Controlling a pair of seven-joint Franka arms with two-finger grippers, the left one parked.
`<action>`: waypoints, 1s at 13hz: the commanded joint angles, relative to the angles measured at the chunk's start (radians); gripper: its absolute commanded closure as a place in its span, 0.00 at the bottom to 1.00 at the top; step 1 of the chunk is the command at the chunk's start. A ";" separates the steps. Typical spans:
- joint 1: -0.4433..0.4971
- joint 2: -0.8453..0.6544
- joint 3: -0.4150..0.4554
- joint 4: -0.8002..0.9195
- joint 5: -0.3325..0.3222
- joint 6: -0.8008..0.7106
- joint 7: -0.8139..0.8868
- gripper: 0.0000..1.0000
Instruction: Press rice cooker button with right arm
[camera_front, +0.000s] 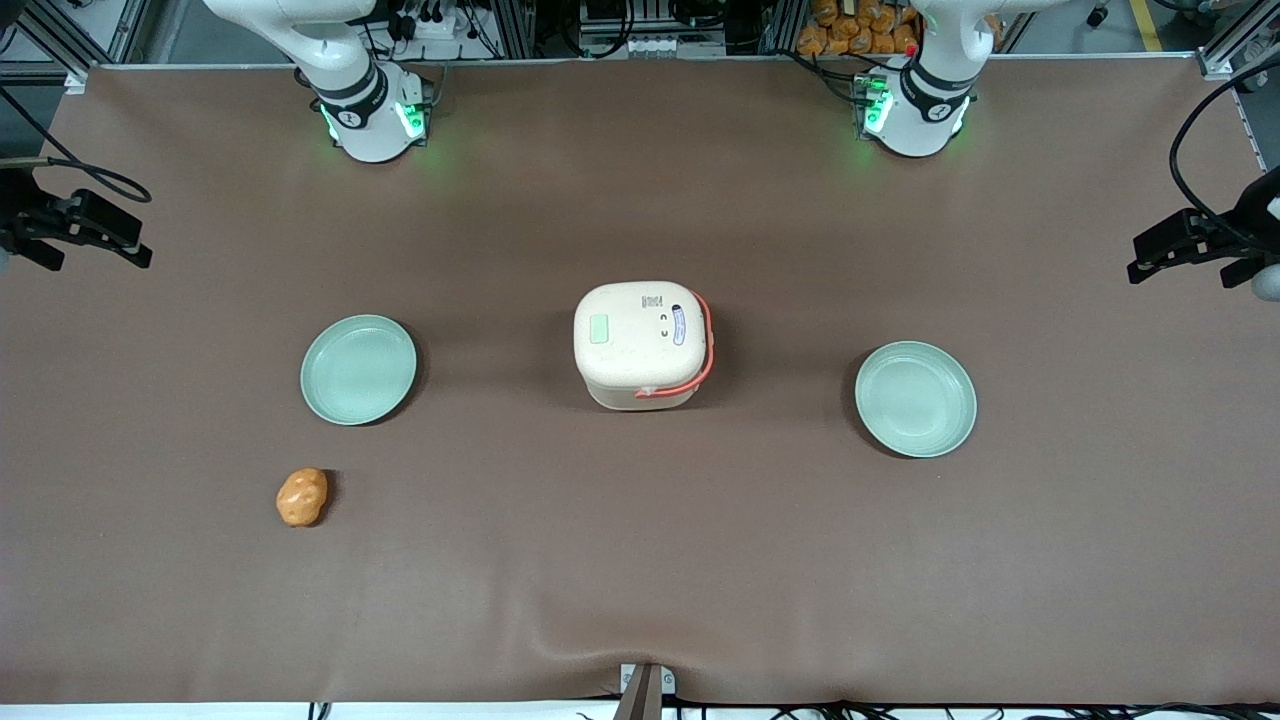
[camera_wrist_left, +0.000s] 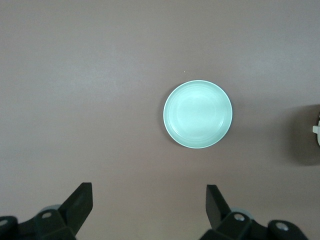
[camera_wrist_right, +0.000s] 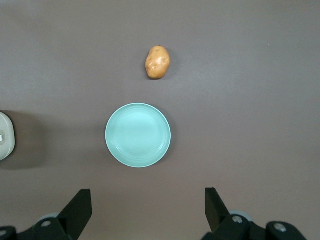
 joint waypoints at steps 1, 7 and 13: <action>-0.015 -0.019 0.020 -0.022 -0.022 0.018 0.018 0.00; 0.023 -0.003 0.021 -0.022 -0.022 0.026 0.063 0.00; 0.194 0.059 0.024 -0.005 -0.022 0.082 0.108 0.17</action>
